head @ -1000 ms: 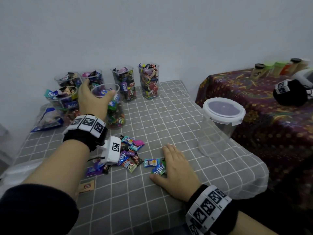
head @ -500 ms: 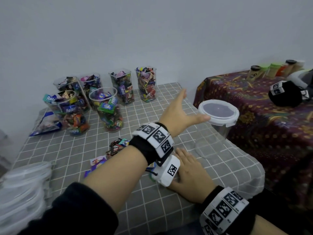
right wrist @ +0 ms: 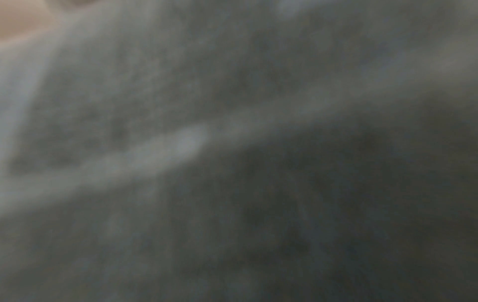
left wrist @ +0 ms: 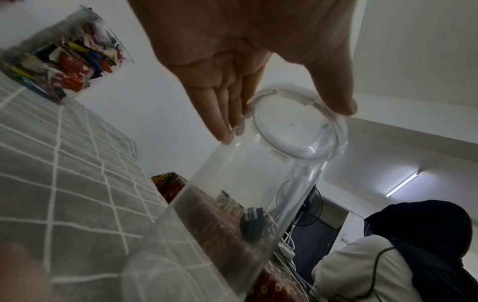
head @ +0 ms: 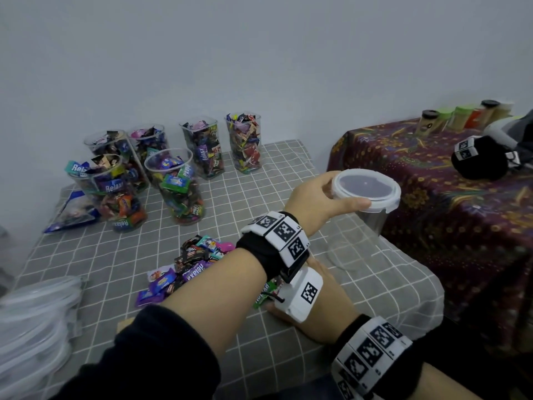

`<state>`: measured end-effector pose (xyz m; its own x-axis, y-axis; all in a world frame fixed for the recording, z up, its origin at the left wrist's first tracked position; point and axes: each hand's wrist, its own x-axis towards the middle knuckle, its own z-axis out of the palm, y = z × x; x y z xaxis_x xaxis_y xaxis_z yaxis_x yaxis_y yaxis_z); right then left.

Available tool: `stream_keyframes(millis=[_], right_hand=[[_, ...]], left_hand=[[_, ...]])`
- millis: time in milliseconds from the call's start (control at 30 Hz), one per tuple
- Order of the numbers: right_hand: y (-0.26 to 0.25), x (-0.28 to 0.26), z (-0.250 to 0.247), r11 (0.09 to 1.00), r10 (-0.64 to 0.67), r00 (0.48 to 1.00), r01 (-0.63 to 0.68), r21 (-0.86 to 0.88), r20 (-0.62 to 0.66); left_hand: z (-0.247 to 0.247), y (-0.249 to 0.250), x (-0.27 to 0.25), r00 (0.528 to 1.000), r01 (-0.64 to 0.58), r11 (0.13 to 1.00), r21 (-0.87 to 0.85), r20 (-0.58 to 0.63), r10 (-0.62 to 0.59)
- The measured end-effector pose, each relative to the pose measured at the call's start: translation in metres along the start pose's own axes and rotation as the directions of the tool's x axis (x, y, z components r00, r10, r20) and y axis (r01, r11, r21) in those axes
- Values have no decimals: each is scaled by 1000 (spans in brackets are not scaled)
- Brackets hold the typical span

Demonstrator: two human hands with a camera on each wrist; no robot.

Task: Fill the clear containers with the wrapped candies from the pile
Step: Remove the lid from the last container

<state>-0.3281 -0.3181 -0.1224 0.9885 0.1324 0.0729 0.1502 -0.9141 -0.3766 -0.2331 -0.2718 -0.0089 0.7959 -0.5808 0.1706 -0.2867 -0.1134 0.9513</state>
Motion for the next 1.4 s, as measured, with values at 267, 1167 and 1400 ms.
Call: stream_keyframes(millis=[267, 1167, 1400], right_hand=[[-7, 5, -8, 988, 22, 993, -4, -155, 117], [-61, 4, -51, 994, 105, 970, -107, -4, 220], [-113, 14, -85, 976, -202, 977, 206, 73, -66]], left_hand=[[-49, 29, -25, 980, -101, 992, -70, -181, 87], [-175, -7, -192, 949, -57, 998, -3, -310, 53], [-183, -17, -193, 957, -29, 998, -50, -290, 14]])
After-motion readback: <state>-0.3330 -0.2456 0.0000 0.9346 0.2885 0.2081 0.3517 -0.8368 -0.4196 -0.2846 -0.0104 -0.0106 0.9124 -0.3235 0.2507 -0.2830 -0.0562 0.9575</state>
